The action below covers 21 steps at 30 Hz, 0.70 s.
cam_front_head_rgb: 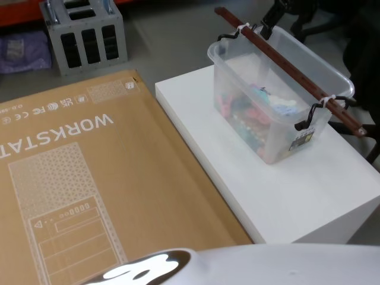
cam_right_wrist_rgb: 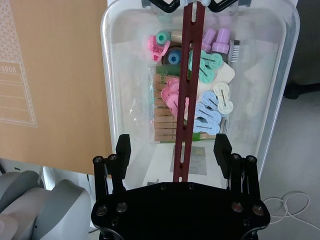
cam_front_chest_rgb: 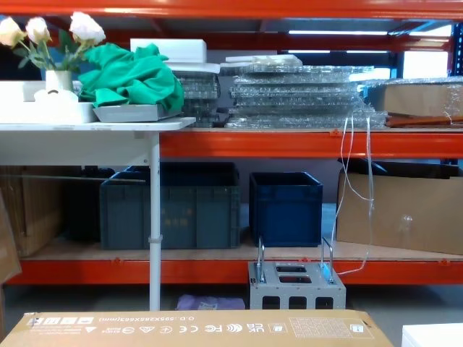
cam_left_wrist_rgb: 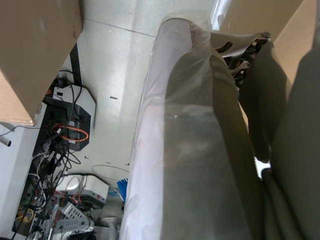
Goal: Use one hand to grasp the basket and place it at the designated location.
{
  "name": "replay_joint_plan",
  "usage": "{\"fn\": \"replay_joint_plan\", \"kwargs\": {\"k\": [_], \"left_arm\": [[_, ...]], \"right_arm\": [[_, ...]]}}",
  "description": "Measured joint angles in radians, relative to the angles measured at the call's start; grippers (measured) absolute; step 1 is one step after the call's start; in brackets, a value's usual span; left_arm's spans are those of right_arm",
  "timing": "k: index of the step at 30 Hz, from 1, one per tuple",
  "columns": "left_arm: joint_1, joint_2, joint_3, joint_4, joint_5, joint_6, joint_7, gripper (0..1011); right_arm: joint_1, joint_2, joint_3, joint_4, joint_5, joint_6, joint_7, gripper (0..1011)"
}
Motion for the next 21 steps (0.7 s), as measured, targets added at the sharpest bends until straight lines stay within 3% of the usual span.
{"fn": "replay_joint_plan", "kwargs": {"k": [21], "left_arm": [[0.0, 0.0, 0.0, 0.0, 0.0, 0.0, 0.0, 0]], "right_arm": [[-0.002, -0.002, -0.001, 0.004, 0.0, -0.001, 0.0, 1000]]}}
